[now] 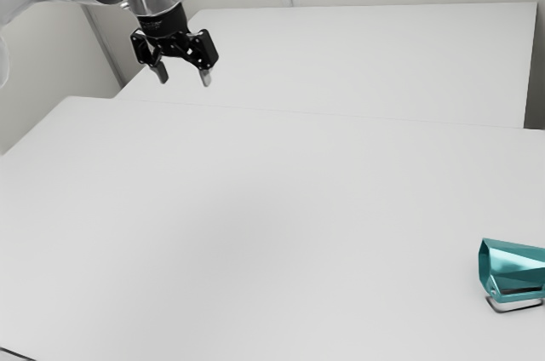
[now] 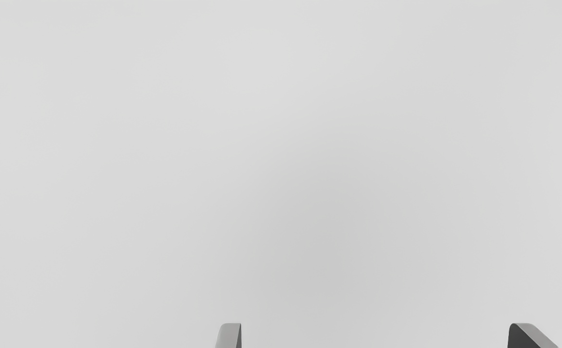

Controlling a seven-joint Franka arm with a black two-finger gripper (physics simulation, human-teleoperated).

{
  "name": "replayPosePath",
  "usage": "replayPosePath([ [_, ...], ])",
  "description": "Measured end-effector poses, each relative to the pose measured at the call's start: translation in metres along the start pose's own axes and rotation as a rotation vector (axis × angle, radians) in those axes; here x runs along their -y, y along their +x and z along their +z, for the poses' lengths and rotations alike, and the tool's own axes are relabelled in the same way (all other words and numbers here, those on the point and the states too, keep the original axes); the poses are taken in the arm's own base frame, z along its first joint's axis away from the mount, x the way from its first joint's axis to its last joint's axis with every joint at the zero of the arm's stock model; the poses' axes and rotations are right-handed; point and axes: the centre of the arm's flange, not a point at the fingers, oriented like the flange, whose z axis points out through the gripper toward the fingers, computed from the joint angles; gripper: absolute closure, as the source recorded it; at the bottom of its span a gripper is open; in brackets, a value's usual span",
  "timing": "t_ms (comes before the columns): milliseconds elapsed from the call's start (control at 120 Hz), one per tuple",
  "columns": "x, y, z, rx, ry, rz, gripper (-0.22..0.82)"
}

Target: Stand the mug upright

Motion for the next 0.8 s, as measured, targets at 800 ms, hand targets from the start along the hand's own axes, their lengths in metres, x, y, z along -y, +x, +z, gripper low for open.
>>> replayPosePath([
  [800, -0.079, -0.092, 0.112, 0.054, -0.503, -0.136, 0.00],
])
